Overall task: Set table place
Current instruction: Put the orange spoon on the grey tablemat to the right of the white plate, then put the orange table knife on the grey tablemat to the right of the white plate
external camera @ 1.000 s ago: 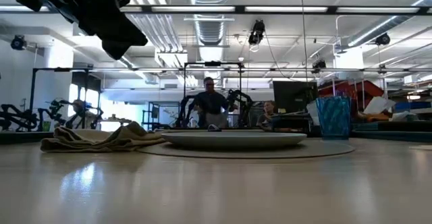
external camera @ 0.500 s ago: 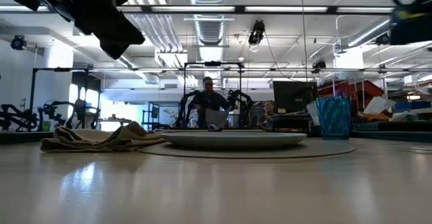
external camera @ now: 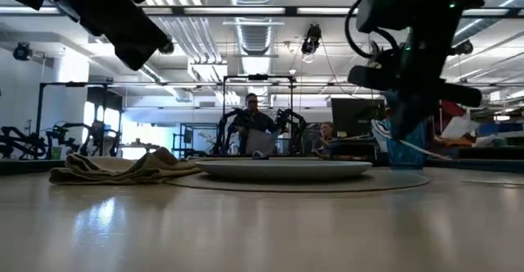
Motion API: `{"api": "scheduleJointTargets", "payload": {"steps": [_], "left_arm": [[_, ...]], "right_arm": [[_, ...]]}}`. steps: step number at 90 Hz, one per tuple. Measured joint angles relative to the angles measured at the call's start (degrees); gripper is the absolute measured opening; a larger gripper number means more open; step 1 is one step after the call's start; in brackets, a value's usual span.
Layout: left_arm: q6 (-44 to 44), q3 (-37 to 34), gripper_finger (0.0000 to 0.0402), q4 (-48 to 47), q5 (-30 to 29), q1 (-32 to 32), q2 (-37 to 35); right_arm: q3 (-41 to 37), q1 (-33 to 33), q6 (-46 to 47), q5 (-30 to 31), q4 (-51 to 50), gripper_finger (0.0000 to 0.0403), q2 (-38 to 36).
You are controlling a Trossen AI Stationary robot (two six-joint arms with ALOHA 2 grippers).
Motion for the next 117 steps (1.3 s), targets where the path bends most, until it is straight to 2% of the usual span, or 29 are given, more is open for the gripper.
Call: {"api": "scheduleJointTargets", "payload": {"steps": [27,51,65,101,109,117], "left_arm": [[-0.01,0.0,0.0027,0.07,-0.03,-0.59,0.0],[-0.27,0.0,0.0027,-0.38,-0.03,-0.81,-0.07],[-0.47,0.0,0.0027,-0.42,-0.03,-1.2,-0.19],[-0.69,0.0,0.0027,-1.17,-0.02,-1.29,-0.24],[-1.62,0.0,0.0027,-1.86,-0.02,-1.43,-0.24],[-1.99,0.0,0.0027,-2.48,-0.02,-1.88,-0.24]], "right_arm": [[-2.16,-1.44,0.11,-0.47,4.43,0.0,1.58],[-1.71,-1.57,-0.03,-1.64,7.7,0.0,9.52],[-1.2,-1.55,0.36,-1.16,7.87,0.0005,10.98],[-0.62,-1.26,-3.27,-0.31,4.18,0.0097,5.2],[-0.46,-0.03,-7.41,-3.55,2.14,0.0118,2.98],[-0.46,2.98,-11.0,-9.41,0.38,0.0135,0.81]]}}
